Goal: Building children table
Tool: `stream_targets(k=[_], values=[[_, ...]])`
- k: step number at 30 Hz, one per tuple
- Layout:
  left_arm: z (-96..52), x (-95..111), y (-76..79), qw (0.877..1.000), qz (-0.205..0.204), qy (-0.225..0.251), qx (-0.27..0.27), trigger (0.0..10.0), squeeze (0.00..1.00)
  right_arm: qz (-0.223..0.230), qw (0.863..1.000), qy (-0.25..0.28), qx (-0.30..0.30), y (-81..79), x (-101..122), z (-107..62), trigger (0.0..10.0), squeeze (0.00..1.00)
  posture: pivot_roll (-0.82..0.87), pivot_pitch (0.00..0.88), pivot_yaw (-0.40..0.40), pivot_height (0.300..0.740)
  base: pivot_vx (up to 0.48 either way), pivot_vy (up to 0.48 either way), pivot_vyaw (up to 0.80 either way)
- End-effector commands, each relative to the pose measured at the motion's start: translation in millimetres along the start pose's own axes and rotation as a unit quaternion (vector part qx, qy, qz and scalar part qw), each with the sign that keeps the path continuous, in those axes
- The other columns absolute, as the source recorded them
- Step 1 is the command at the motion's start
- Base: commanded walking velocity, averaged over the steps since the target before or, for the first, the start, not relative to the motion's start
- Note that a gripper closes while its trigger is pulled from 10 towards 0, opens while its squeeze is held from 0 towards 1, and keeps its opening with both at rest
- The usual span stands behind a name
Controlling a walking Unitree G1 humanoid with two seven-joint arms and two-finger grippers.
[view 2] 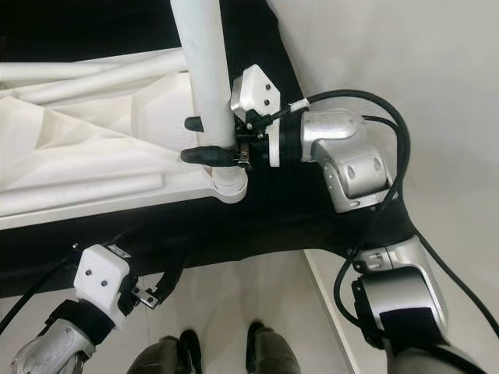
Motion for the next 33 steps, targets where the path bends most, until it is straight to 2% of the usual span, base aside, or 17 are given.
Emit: stream_targets(k=[1, 22, 25, 26, 27, 28, 29, 30, 31, 32, 33], values=[[-2.6, -6.9, 1.1, 1.000, -0.004, -0.019, 0.002, 10.0, 0.00, 0.144, 0.983, -0.111, -0.038, 0.8, -74.8, 0.9, 10.0, 0.00, -0.07, 0.371, 0.017, 0.740, 0.000, 0.000, 0.00], [-2.7, -7.1, -0.2, 1.000, -0.003, -0.020, 0.002, 10.0, 0.00, 0.175, 0.974, -0.106, -0.093, 2.4, -87.1, 3.2, 10.0, 0.00, -0.07, 0.381, 0.022, 0.740, 0.000, 0.000, 0.00], [-3.1, -7.3, -0.1, 1.000, -0.003, -0.020, 0.002, 10.0, 0.00, 0.180, 0.972, -0.097, -0.114, 3.6, -87.4, 1.9, 10.0, 0.00, -0.07, 0.380, 0.017, 0.740, 0.000, 0.000, 0.00], [-3.6, -7.6, 0.1, 1.000, -0.002, -0.021, 0.002, 10.0, 0.00, 0.193, 0.964, -0.090, -0.162, 5.4, -89.3, -0.1, 10.0, 0.00, -0.07, 0.379, 0.003, 0.740, 0.000, 0.000, 0.00], [-3.6, -7.6, 0.1, 1.000, -0.002, -0.021, 0.002, 10.0, 0.00, 0.193, 0.964, -0.090, -0.162, 5.4, -89.3, -0.1, 10.0, 0.00, -0.07, 0.379, 0.003, 0.740, 0.000, 0.000, 0.00], [-4.7, -8.1, 0.6, 1.000, -0.002, -0.022, 0.002, 10.0, 0.00, 0.195, 0.931, -0.074, -0.299, 6.4, -95.1, -2.6, 10.0, 0.00, -0.06, 0.375, -0.014, 0.740, 0.000, 0.000, 0.00], [-5.9, -8.4, 0.9, 1.000, -0.001, -0.023, 0.004, 10.0, 0.00, 0.182, 0.886, -0.070, -0.421, -1.3, -102.5, -13.2, 10.0, 0.00, -0.06, 0.370, -0.018, 0.740, 0.000, 0.000, 0.00], [-6.2, -8.3, 0.6, 1.000, -0.001, -0.024, 0.006, 10.0, 0.00, 0.196, 0.862, -0.067, -0.463, -21.8, -109.9, -14.3, 10.0, 0.00, -0.06, 0.367, -0.010, 0.740, 0.000, 0.000, 0.00], [-6.2, -8.0, 0.4, 1.000, 0.000, -0.024, 0.008, 10.0, 0.00, 0.205, 0.854, -0.065, -0.474, -36.3, -112.8, -13.6, 10.0, 0.00, -0.06, 0.367, -0.010, 0.740, 0.000, 0.000, 0.00], [-6.2, -8.0, 0.4, 1.000, 0.000, -0.024, 0.008, 10.0, 0.00, 0.205, 0.854, -0.065, -0.474, -36.3, -112.8, -13.6, 10.0, 0.00, -0.06, 0.367, -0.010, 0.740, 0.000, 0.000, 0.00], [-5.1, -7.6, 0.5, 1.000, 0.003, -0.024, 0.008, 10.0, 0.00, 0.243, 0.843, -0.013, -0.480, -47.2, -114.7, 2.9, 10.0, 0.00, -0.05, 0.380, 0.015, 0.740, 0.000, 0.000, 0.00]])
Point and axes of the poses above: a point about 5 cm out from each wrist's last joint towards the gripper, its own z axis pointing out of the wrist towards the gripper, its own x axis along the axis of the wrist's last joint, y = z × x, the point moved 1 cm from there along z, pointing out of the wrist towards the gripper, and after that the axes turned 5 degrees about z, right-handed, at the moved point
